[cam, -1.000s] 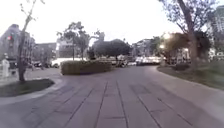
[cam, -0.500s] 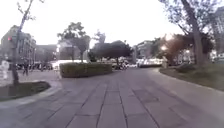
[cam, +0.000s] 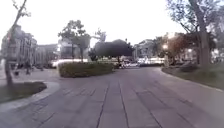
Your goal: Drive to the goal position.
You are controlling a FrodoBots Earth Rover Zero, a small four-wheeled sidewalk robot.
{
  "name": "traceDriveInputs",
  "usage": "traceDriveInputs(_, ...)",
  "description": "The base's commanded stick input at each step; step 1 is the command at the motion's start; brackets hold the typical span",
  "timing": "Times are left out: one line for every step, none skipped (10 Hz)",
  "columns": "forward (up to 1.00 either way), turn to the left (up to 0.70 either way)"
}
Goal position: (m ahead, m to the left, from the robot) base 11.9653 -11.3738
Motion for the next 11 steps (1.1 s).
traceDriveInputs(0.7, 0.0)
traceDriveInputs(0.7, 0.0)
traceDriveInputs(0.7, 0.0)
traceDriveInputs(0.7, 0.0)
traceDriveInputs(0.7, 0.0)
traceDriveInputs(0.7, 0.0)
traceDriveInputs(0.7, 0.0)
traceDriveInputs(0.7, 0.0)
traceDriveInputs(0.7, 0.0)
traceDriveInputs(0.7, 0.0)
traceDriveInputs(0.7, 0.0)
